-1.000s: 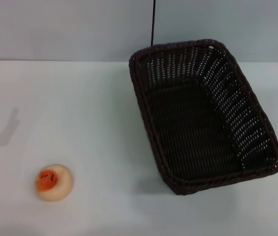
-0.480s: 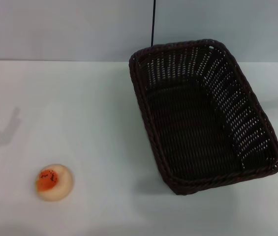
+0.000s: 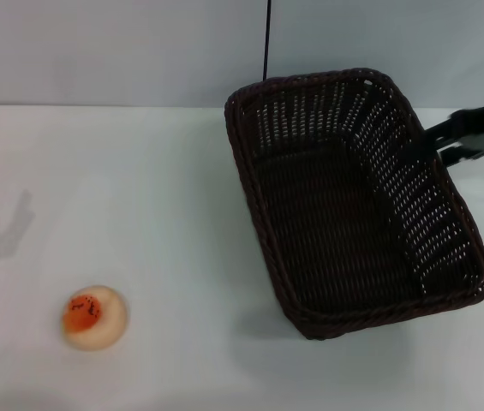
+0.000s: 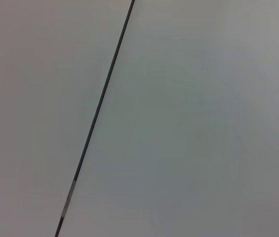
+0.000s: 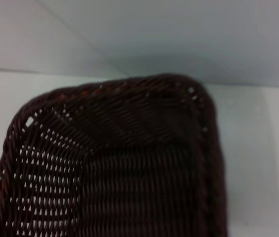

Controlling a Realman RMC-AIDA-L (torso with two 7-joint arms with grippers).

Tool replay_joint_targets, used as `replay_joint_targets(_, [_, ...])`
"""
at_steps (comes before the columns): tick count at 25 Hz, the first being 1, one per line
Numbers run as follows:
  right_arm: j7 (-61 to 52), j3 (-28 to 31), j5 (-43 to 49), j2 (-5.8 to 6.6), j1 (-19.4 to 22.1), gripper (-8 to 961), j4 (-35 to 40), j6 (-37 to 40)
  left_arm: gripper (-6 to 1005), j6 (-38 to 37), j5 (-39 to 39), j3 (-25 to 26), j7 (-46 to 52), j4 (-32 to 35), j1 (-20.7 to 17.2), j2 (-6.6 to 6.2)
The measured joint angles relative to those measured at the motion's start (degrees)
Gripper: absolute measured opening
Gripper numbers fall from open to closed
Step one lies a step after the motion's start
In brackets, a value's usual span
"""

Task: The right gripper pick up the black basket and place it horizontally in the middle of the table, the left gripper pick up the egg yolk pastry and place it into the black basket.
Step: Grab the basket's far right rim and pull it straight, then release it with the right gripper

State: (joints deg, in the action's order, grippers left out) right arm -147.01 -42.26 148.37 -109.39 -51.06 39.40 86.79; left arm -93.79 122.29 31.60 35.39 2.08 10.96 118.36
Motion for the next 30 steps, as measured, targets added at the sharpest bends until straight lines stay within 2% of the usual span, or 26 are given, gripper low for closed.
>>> replay_joint_targets(3, [0.10, -2.74, 0.15, -0.92, -1.94, 708, -3.72, -2.36, 819, 0.15, -0.04, 0.02, 0.28, 0.02, -0.12, -0.05])
replay_joint_targets(4, [0.07, -3.96, 0.32, -1.46, -2.28, 707, -4.01, -3.14, 819, 0.18, -0.08, 0.03, 0.29, 0.03, -0.26, -0.04])
replay_joint_targets(5, [0.01, -5.76, 0.49, -2.59, -2.47, 707, -3.99, -4.35, 819, 0.24, -0.11, 0.03, 0.26, 0.02, -0.39, -0.05])
replay_joint_targets(6, [0.01, -5.76, 0.49, -2.59, -2.47, 706, -3.99, -4.35, 818, 0.34, -0.16, 0.04, 0.19, 0.05, -0.57, -0.06])
replay_joint_targets(10, [-0.24, -6.87, 0.52, -3.91, -2.75, 703, -3.35, -5.08, 816, 0.65, -0.20, 0.22, 0.02, 0.06, -1.49, -0.09])
replay_joint_targets(14, [-0.41, -7.05, 0.52, -4.32, -2.40, 700, -1.94, -4.60, 815, 0.71, -0.22, 0.61, 0.15, 0.32, -1.67, -0.14])
replay_joint_targets(20, [-0.55, -7.15, 0.27, -4.41, -1.93, 474, -0.48, -4.34, 812, 0.72, -0.22, 0.66, 0.37, 0.53, -1.65, -0.22])
replay_joint_targets(27, [1.26, -9.97, 0.41, -4.44, -1.29, 307, 3.07, -3.09, 809, 1.66, -0.21, 0.65, 0.14, 0.76, -0.91, -0.29])
replay_joint_targets(30, [7.40, -11.39, 0.26, -4.67, -0.94, 236, 7.53, 0.36, 808, 1.50, -0.21, 0.71, 0.34, 0.76, -0.90, -0.38])
